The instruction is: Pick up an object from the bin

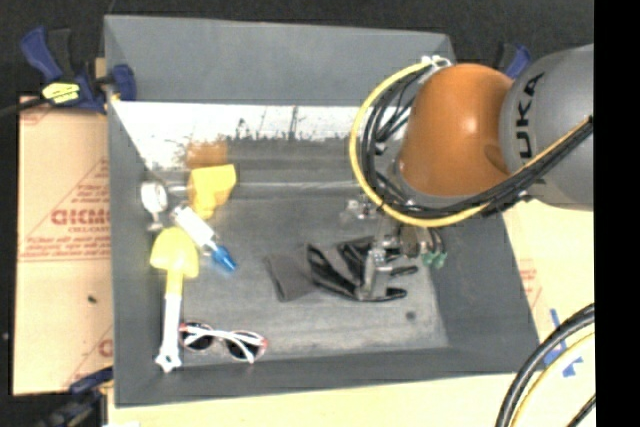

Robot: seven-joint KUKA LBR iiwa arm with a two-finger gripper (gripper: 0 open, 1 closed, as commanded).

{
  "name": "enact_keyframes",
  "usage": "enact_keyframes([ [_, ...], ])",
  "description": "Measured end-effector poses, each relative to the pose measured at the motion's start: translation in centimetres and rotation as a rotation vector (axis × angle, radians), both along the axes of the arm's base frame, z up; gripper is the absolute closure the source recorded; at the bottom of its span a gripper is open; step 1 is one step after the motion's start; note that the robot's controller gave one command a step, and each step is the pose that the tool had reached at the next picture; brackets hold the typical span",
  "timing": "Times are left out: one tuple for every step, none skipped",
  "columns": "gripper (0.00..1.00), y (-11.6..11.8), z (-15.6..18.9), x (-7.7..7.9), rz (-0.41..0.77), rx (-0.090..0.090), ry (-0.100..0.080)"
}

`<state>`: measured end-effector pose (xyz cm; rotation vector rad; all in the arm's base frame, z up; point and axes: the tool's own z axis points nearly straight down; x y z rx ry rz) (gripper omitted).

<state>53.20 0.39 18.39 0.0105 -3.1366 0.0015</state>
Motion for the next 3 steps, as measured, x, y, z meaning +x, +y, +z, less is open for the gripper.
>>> enact_keyframes([
  [0.00, 0.0, 0.5, 0.2, 0.000, 0.000, -0.009],
  [0.00, -1.4, -8.5, -0.6, -0.209, 0.000, -0.007],
  [0.00, -2.5, -2.4, -0.7, -0.207, 0.000, -0.017],
])
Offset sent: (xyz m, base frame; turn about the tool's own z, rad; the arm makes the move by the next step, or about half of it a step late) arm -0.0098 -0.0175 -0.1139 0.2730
